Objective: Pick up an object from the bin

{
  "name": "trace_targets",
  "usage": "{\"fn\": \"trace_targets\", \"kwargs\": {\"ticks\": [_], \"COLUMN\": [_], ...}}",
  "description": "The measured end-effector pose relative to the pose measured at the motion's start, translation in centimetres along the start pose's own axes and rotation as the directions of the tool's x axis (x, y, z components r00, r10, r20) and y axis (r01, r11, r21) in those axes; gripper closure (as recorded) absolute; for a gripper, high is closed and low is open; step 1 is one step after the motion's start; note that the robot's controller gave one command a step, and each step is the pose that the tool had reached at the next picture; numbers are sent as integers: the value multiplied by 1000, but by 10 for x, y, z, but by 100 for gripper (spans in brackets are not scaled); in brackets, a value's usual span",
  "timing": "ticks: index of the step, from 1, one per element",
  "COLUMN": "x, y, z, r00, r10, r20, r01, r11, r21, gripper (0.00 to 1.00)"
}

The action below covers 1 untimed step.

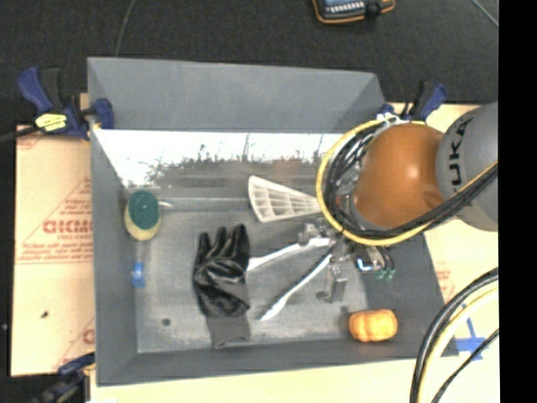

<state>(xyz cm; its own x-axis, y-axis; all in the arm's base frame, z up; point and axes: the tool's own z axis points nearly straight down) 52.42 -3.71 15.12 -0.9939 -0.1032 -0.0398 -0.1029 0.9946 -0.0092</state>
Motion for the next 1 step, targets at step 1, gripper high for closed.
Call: {"fn": "trace_targets", "kwargs": {"ticks": [1], "x": [3], "y": [18], "z": [81], "r00": [1000], "r10": [0], "r20": [4], "r01": [0], "r11": [1000], "r21": [-1], "gripper": [0]}}
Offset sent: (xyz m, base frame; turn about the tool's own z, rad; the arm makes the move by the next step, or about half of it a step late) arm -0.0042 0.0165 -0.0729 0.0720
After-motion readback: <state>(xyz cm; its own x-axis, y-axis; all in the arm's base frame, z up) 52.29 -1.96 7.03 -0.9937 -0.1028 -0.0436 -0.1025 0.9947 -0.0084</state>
